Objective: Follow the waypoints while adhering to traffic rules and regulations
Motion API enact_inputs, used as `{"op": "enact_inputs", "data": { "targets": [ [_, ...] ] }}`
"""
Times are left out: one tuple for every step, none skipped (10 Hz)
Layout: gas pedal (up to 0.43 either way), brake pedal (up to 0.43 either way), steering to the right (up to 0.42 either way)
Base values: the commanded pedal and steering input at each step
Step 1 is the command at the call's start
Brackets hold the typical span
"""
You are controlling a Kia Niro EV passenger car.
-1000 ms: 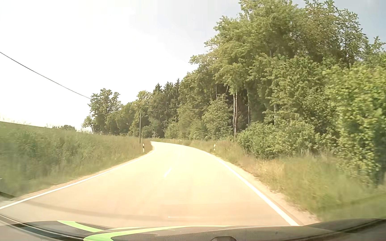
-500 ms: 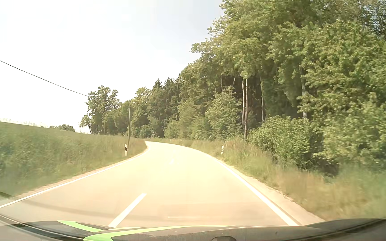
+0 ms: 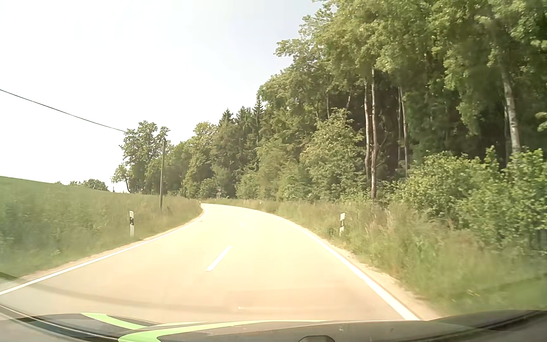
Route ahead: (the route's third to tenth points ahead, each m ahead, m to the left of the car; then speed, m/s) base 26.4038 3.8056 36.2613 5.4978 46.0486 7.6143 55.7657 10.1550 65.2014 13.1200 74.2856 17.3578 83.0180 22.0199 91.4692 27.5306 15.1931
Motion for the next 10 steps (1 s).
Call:
{"op": "enact_inputs", "data": {
  "targets": [
    [0.248, 0.0, -0.023],
    [0.248, 0.0, -0.024],
    [0.248, 0.0, -0.026],
    [0.248, 0.0, -0.027],
    [0.248, 0.0, -0.027],
    [0.248, 0.0, -0.027],
    [0.248, 0.0, -0.028],
    [0.248, 0.0, -0.028],
    [0.248, 0.0, -0.029],
    [0.248, 0.0, -0.031]
  ]
}}
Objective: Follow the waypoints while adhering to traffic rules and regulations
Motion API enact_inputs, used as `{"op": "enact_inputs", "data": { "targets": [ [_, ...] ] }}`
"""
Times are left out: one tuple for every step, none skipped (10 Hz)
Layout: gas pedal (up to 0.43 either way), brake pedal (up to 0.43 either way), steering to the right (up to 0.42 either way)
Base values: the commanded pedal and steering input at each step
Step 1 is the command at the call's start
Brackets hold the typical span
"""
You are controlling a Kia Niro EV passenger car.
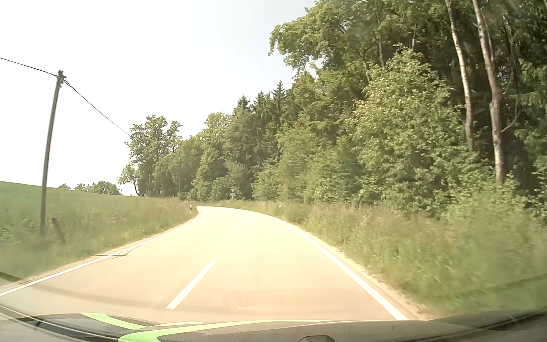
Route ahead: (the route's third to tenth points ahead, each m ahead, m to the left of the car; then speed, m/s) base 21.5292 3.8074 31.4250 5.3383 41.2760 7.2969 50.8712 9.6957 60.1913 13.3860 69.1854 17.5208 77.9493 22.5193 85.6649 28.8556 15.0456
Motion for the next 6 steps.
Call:
{"op": "enact_inputs", "data": {
  "targets": [
    [0.248, 0.0, -0.032],
    [0.248, 0.0, -0.032],
    [0.248, 0.0, -0.032],
    [0.248, 0.0, -0.032],
    [0.248, 0.0, -0.032],
    [0.248, 0.0, -0.031]
  ]
}}
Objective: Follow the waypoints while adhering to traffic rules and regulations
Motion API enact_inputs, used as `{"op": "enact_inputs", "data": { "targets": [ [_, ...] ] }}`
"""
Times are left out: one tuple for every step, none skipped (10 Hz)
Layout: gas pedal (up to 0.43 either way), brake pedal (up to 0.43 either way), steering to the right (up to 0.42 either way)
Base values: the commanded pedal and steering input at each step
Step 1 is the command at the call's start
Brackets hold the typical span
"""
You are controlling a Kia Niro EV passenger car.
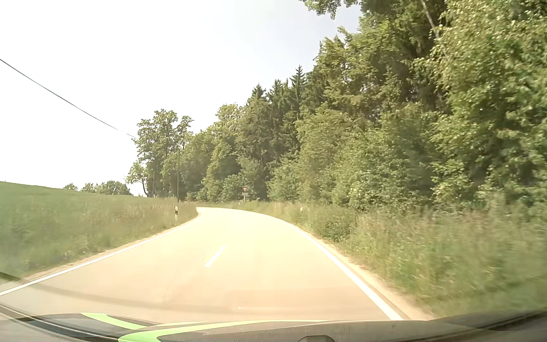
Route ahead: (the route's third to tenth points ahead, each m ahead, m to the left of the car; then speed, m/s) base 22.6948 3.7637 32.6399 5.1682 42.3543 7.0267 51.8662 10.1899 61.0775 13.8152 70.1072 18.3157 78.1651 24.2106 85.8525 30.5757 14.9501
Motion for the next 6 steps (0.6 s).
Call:
{"op": "enact_inputs", "data": {
  "targets": [
    [0.248, 0.0, -0.031],
    [0.248, 0.0, -0.031],
    [0.248, 0.0, -0.03],
    [0.248, 0.0, -0.029],
    [0.248, 0.0, -0.028],
    [0.248, 0.0, -0.028]
  ]
}}
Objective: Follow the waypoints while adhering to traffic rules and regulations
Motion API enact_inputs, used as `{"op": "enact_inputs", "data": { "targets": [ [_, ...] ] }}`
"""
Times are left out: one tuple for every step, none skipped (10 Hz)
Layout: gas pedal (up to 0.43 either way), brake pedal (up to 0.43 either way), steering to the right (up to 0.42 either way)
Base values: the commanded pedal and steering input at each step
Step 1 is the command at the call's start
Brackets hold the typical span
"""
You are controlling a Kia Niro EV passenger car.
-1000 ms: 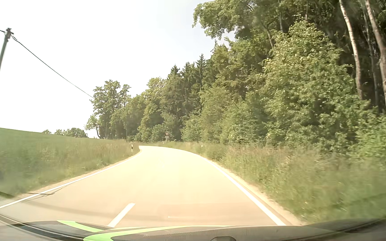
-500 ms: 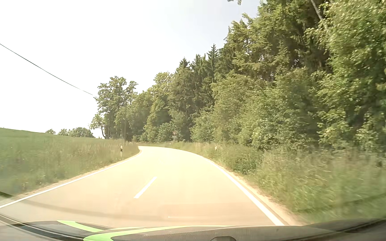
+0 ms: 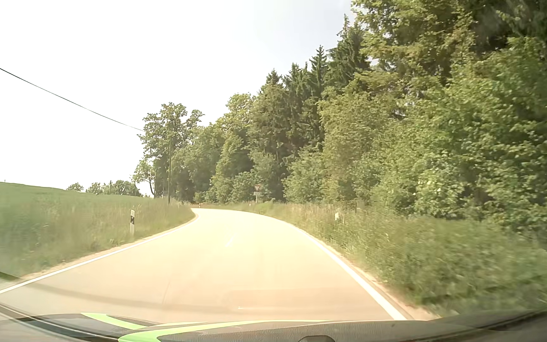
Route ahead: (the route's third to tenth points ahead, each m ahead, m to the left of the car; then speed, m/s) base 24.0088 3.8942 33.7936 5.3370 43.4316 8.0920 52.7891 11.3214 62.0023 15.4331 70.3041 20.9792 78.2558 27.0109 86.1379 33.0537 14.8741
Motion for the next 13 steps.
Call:
{"op": "enact_inputs", "data": {
  "targets": [
    [0.248, 0.0, -0.028],
    [0.248, 0.0, -0.028],
    [0.248, 0.0, -0.028],
    [0.24, 0.0, -0.028],
    [0.228, 0.0, -0.028],
    [0.209, 0.0, -0.028],
    [0.197, 0.0, -0.029],
    [0.177, 0.0, -0.031],
    [0.157, 0.0, -0.032],
    [0.157, 0.0, -0.033],
    [0.157, 0.0, -0.034],
    [0.157, 0.0, -0.034],
    [0.157, 0.0, -0.035]
  ]
}}
